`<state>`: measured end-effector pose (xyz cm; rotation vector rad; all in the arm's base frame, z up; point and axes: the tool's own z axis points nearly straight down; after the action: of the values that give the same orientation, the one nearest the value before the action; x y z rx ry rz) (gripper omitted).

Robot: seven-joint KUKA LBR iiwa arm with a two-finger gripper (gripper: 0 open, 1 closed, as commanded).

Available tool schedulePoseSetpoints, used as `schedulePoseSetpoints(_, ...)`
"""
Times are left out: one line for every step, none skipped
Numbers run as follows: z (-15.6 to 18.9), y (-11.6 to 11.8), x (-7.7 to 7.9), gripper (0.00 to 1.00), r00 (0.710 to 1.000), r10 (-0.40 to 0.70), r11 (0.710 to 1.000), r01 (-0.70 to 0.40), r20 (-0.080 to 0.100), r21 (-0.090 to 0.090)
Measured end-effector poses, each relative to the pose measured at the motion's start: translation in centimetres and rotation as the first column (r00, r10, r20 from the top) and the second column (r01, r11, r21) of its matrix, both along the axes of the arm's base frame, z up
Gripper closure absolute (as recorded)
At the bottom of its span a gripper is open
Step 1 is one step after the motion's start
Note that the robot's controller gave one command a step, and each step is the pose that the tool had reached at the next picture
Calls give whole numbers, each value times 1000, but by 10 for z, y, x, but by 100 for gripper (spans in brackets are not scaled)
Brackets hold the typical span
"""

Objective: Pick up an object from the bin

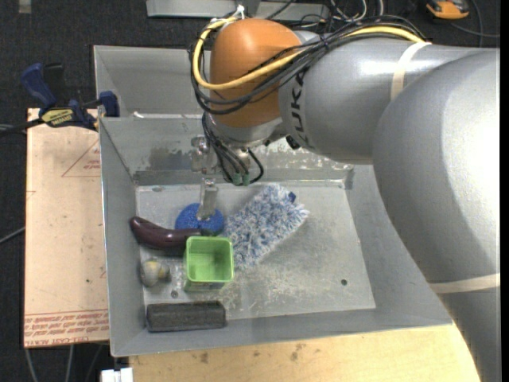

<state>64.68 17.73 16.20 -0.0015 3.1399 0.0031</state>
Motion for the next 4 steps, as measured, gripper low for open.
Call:
schedulePoseSetpoints(-81, -15, -31, 0, 999, -53, 999, 53, 3, 1)
schedulePoseSetpoints(-93, -21, -40, 0, 1000, -4, 1000, 4, 0, -1)
schedulePoseSetpoints(-60, -16, -33, 0, 1000, -26, 1000, 26, 2, 1)
schedulePoseSetpoints(-86, -8, 5, 0, 1000, 30, 1000, -30, 4, 0)
